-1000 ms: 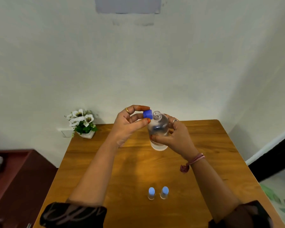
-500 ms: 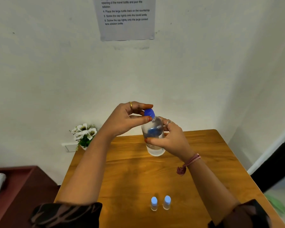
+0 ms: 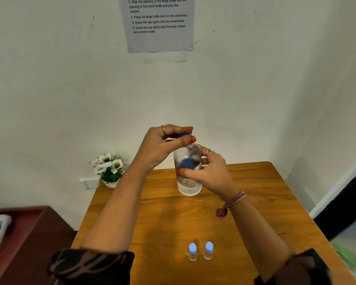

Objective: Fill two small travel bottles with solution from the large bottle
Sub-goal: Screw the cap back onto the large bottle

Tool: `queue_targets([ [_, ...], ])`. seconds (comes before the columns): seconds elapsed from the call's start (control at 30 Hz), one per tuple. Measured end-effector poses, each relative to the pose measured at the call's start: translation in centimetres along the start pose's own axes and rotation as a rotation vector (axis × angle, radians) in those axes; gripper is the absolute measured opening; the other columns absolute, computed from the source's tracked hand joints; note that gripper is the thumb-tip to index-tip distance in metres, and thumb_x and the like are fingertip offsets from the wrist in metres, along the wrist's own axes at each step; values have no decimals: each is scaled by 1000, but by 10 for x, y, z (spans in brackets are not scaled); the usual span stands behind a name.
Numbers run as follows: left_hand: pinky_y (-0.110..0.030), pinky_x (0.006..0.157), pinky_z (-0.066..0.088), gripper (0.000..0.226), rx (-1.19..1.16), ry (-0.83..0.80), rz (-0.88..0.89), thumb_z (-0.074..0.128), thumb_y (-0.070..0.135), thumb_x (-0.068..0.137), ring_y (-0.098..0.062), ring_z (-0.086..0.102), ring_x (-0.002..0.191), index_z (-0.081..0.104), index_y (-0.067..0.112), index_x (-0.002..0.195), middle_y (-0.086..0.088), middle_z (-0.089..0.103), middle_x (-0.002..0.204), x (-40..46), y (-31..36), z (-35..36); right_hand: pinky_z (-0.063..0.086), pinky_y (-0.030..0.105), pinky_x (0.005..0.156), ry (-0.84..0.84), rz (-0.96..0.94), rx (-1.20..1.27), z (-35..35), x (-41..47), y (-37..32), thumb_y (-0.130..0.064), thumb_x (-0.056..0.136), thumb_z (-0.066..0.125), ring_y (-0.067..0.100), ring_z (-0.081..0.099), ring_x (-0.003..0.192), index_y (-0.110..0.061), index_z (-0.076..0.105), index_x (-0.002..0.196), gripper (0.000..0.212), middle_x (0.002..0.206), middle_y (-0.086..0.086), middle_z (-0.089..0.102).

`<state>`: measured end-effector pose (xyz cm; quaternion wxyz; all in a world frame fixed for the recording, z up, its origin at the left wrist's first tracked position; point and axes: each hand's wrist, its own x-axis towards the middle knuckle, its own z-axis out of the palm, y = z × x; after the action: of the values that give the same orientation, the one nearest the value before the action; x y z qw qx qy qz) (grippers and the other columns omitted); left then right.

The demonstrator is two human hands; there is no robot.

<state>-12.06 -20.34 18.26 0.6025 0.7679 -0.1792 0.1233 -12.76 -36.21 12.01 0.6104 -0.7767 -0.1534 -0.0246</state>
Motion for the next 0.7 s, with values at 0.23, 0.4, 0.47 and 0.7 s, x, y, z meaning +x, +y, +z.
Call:
queue_targets([
  [0.23,-18,83,53,26,-41,-70,-41,75,17,80,-6,68,100,70,31,101,16,74,101,-2,1,-5,53,10,71,-11,1,-1,-7,-2,-4,-26,63,85,-1,64,89,-32,57,115,59,99,-17,66],
  [0.4,-18,84,52,28,-82,-62,-9,63,6,88,-9,67,104,71,28,102,11,74,105,-5,-1,2,54,12,72,-4,-1,4,-9,-4,-6,-23,63,86,-5,64,86,-40,56,107,55,96,-18,67],
  [0.47,-18,83,52,23,-104,-43,-11,65,10,88,-8,67,104,71,27,101,11,75,103,-5,0,7,54,13,73,-7,-8,12,-10,-5,-7,-23,64,86,-2,65,87,-34,58,111,56,98,-16,68],
  [0.7,-22,80,55,25,-200,41,-56,76,18,77,-13,71,97,63,16,98,5,77,96,-3,-2,17,52,11,69,-9,-28,13,-12,-7,-9,-22,62,86,-2,66,87,-43,59,98,50,93,-20,69],
])
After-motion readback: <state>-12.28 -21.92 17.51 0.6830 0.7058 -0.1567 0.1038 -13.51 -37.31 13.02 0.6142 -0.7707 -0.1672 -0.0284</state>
